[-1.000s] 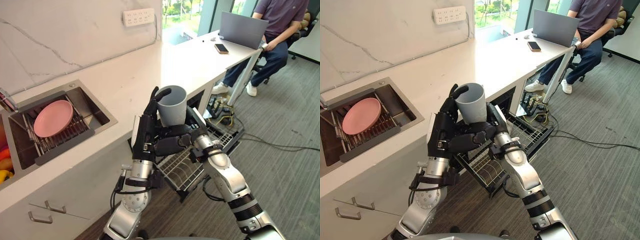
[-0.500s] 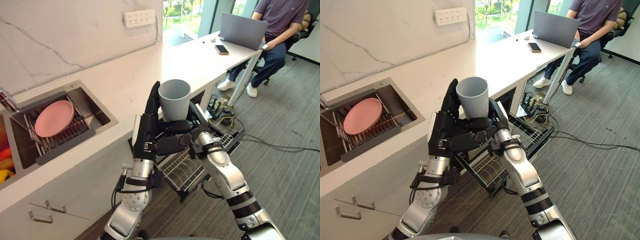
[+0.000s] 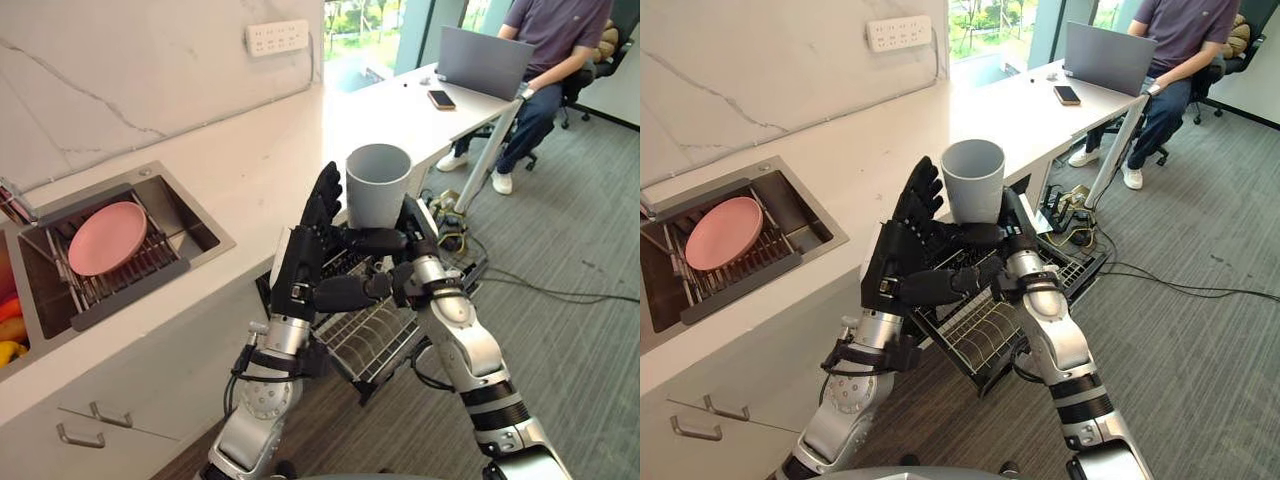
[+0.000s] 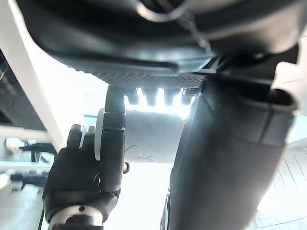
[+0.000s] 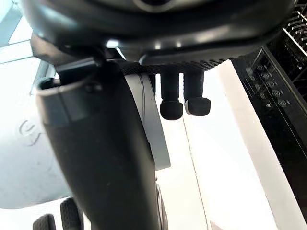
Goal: Walk over to the sink, pick up the cup, carry it to the dishwasher, place the cup inside the dishwasher, then close the dishwasher door
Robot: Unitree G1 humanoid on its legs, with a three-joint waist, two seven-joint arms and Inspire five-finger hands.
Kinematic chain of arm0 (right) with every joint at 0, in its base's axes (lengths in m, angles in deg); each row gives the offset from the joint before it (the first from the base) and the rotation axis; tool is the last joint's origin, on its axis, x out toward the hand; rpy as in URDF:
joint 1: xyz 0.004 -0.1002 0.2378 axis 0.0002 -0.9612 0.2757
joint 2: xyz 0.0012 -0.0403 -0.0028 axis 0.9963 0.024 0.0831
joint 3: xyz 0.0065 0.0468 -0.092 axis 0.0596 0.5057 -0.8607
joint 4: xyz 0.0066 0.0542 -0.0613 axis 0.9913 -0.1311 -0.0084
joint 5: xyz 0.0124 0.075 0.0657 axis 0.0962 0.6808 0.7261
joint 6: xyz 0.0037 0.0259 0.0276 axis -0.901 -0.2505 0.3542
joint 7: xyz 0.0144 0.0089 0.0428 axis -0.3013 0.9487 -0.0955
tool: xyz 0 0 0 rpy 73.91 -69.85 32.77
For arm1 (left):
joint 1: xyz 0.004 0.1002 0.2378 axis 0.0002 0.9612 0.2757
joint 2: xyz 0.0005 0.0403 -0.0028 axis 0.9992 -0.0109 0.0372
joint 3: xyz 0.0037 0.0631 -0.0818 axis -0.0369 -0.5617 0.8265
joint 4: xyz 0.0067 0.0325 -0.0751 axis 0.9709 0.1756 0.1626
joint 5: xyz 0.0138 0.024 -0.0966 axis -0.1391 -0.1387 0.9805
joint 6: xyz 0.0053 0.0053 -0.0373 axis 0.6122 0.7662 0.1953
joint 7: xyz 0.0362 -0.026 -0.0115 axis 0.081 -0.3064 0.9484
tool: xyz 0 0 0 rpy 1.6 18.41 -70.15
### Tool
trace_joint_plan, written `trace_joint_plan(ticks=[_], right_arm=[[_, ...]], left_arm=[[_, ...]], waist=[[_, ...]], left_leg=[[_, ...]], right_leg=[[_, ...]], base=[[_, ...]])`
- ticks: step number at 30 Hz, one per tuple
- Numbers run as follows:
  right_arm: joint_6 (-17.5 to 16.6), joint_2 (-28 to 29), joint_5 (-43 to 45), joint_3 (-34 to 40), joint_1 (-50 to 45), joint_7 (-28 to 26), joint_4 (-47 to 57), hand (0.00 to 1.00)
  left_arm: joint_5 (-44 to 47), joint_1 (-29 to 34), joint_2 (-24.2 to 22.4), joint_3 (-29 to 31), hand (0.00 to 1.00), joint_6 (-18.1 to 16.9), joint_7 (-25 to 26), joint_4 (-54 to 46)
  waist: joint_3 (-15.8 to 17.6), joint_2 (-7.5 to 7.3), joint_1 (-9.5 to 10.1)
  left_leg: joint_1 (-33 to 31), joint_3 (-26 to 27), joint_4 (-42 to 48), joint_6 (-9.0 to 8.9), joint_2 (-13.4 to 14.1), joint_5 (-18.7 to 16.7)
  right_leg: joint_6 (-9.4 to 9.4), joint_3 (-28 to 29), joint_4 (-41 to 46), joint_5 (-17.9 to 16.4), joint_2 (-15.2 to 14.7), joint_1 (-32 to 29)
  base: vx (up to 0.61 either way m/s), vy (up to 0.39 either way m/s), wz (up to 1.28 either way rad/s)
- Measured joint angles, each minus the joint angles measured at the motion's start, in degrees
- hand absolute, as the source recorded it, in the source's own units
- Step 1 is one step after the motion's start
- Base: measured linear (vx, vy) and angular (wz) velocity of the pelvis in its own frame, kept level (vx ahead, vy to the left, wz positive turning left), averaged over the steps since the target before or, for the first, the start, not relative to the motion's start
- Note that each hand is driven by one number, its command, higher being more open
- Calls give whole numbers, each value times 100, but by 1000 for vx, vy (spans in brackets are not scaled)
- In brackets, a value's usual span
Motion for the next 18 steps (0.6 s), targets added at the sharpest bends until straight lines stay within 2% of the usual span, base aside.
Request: trace_joint_plan(ticks=[4, 8, 18], right_arm=[[0, -90, -1, 327, -272, -38, 62, 0], [0, -229, -2, 539, -511, -105, 64, 0], [74, -745, -239, 545, -1310, -630, 58, 0]], left_arm=[[474, 13, 22, -11, 100, 249, -619, 2], [549, 107, 70, -37, 100, 436, -1050, 22], [543, 894, 301, 93, 100, 737, -1985, 107]], waist=[[5, 15, -15], [3, 44, -59], [72, 177, -124]], left_leg=[[4, 86, 35, 7, -1, -49], [2, 142, 42, 4, 3, -78], [-106, 168, 236, 2, 26, -197]], right_leg=[[8, 82, 0, 6, -6, -26], [10, 120, 0, 7, -5, -58], [16, 170, 0, 9, -12, -91]], base=[[1, 1, -10], [0, -2, -8], [-4, -4, -2]])
